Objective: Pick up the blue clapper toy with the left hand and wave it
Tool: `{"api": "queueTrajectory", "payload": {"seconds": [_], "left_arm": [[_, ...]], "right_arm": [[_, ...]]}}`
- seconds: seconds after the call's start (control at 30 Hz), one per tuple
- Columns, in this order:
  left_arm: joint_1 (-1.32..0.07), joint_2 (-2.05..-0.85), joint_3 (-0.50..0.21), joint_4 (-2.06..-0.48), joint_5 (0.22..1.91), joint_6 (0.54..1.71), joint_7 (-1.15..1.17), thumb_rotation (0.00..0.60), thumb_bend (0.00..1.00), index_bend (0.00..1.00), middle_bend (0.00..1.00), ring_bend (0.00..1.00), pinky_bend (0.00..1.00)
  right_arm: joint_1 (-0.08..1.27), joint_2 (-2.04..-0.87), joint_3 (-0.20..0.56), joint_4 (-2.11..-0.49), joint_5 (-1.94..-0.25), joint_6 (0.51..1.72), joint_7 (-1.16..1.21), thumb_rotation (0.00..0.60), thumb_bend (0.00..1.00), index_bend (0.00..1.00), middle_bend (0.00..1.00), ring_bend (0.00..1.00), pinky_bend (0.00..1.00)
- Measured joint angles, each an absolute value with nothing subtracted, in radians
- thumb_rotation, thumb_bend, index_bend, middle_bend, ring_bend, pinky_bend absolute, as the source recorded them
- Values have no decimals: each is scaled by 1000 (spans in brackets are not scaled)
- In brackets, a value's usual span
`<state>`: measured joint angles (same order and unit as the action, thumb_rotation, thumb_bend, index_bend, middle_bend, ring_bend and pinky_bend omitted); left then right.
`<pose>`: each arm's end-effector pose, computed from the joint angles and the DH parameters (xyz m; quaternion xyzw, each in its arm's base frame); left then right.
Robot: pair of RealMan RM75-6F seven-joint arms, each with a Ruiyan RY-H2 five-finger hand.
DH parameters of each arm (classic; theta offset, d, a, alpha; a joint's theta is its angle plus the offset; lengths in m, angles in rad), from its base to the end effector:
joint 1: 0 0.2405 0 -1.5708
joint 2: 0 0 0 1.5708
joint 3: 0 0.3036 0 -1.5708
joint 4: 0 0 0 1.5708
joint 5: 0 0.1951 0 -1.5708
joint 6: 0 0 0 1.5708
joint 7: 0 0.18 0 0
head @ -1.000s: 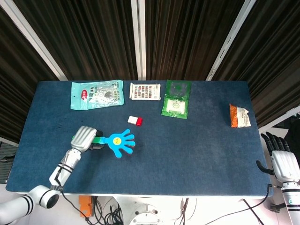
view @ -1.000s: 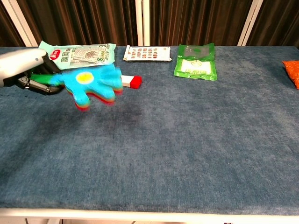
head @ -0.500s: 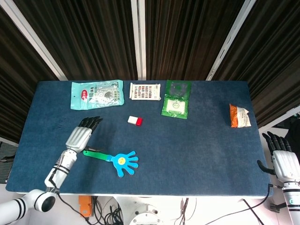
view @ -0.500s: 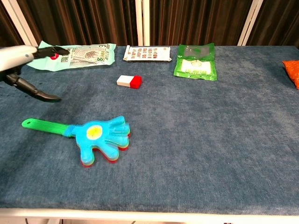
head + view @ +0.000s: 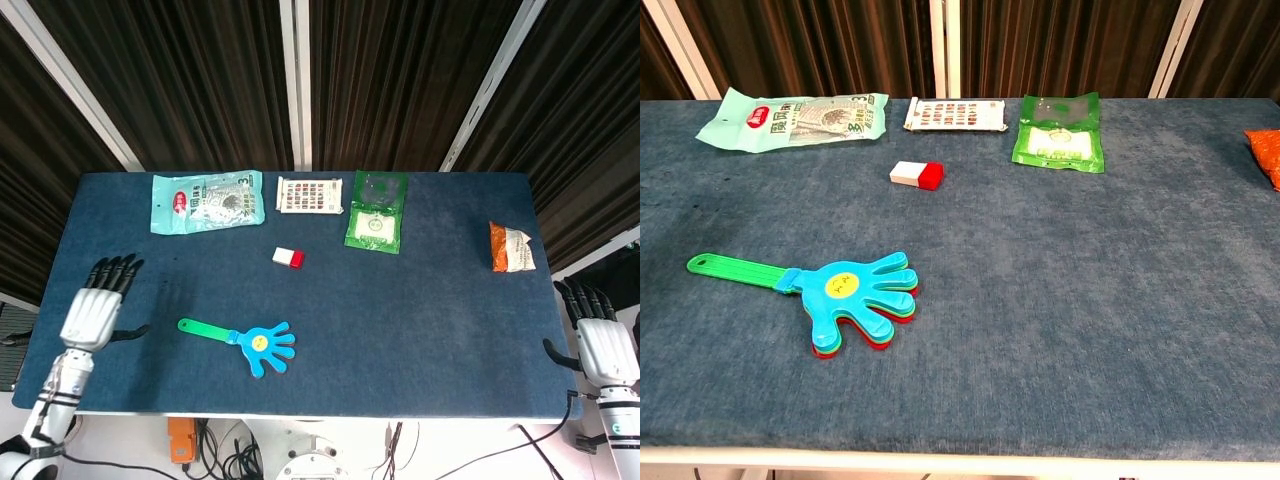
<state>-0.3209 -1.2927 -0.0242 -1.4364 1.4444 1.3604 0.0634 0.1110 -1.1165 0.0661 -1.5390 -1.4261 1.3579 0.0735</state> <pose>-0.3269 0.2984 0.1237 -0.6617 -0.3489 -0.3820 0.5426 -0.3755 -0.2321 0.1902 0.5895 -0.4290 0.3538 0.5859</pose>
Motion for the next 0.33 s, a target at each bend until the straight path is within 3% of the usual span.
{"api": "queueTrajectory", "payload": {"seconds": [0.13, 0.33], "left_arm": [[-244, -1254, -1, -1422, 1434, 1419, 39, 438, 0, 0, 0, 0, 0], [-178, -1237, 9, -1390, 1427, 1474, -5, 436, 0, 0, 0, 0, 0]], "right_arm": [[117, -1124, 66, -1550, -1424, 1350, 50, 600, 214, 0, 0, 0, 0], [122, -1132, 61, -1569, -1427, 1346, 16, 600, 214, 0, 0, 0, 0]]}}
